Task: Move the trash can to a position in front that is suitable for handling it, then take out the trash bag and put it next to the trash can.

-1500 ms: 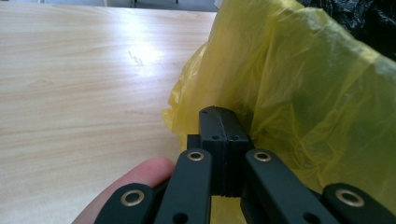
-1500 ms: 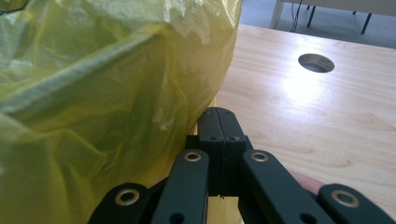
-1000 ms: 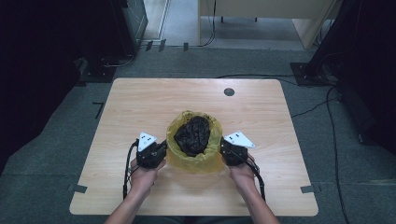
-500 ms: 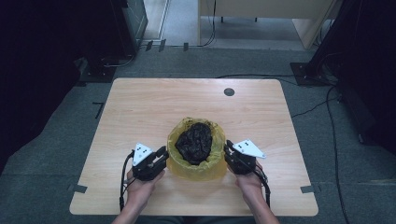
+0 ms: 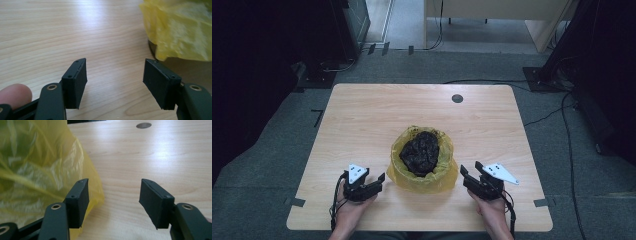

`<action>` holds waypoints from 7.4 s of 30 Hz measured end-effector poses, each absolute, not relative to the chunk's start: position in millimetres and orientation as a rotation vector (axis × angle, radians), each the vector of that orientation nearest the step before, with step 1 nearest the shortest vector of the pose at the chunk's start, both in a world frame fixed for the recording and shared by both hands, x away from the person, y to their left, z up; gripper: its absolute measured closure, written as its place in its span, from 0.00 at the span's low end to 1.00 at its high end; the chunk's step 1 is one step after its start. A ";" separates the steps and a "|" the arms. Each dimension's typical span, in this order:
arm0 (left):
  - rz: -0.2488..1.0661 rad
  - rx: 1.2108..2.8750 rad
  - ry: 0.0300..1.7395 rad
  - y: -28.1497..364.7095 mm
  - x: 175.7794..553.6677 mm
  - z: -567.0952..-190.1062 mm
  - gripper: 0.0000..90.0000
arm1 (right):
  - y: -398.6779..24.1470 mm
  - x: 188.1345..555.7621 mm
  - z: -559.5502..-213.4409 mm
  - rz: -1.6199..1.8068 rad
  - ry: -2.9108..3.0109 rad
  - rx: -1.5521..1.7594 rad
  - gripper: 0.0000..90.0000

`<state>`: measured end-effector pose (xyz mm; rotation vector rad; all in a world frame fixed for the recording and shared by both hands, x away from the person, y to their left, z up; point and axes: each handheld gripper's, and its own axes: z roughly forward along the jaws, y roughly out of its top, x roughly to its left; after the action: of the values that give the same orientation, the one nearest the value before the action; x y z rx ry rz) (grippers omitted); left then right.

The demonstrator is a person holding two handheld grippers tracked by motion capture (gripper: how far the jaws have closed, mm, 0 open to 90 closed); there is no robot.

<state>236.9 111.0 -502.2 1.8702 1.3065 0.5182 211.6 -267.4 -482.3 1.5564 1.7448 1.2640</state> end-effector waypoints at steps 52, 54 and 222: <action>0.730 1.792 1.020 63.2 231.5 -474.4 0.89 | -238.9 196.3 -507.7 1.113 2.037 1.480 0.26; 0.690 1.776 1.039 65.5 232.3 -472.7 0.95 | -231.4 197.3 -507.9 1.107 2.047 1.460 0.25; 0.664 1.829 1.466 188.6 257.2 -511.3 0.11 | -158.7 221.4 -329.2 1.510 1.568 0.976 0.99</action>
<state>257.2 188.6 -511.3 1.8289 1.4662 0.6640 221.4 -158.7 -329.2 0.9760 1.5676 1.5100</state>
